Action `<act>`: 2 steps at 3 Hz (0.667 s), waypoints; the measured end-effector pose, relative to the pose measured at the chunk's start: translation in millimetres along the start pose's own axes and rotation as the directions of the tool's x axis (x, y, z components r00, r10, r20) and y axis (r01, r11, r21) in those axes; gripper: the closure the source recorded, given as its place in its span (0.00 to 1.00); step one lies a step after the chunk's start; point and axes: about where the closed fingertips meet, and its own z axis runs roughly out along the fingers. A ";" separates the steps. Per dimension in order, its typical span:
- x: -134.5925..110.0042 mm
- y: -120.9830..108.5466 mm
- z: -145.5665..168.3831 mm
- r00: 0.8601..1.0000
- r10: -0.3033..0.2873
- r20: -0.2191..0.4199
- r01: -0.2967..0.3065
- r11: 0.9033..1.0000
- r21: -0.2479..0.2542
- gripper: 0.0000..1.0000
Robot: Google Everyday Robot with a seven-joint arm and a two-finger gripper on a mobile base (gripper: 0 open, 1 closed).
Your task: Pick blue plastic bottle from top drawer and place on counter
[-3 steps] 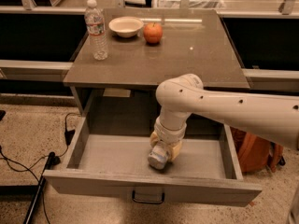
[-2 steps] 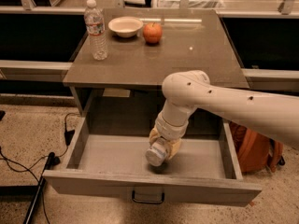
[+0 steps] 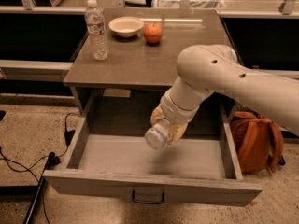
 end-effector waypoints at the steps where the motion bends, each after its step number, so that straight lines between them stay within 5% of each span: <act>1: -5.7 -4.6 -44.8 0.993 0.041 -0.110 -0.031 0.996 0.085 1.00; 2: -10.9 -8.9 -60.9 0.989 0.060 -0.137 -0.044 0.993 0.113 1.00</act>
Offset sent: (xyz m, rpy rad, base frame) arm -0.0037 -0.0061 0.0384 -0.0198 -0.1004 -0.0648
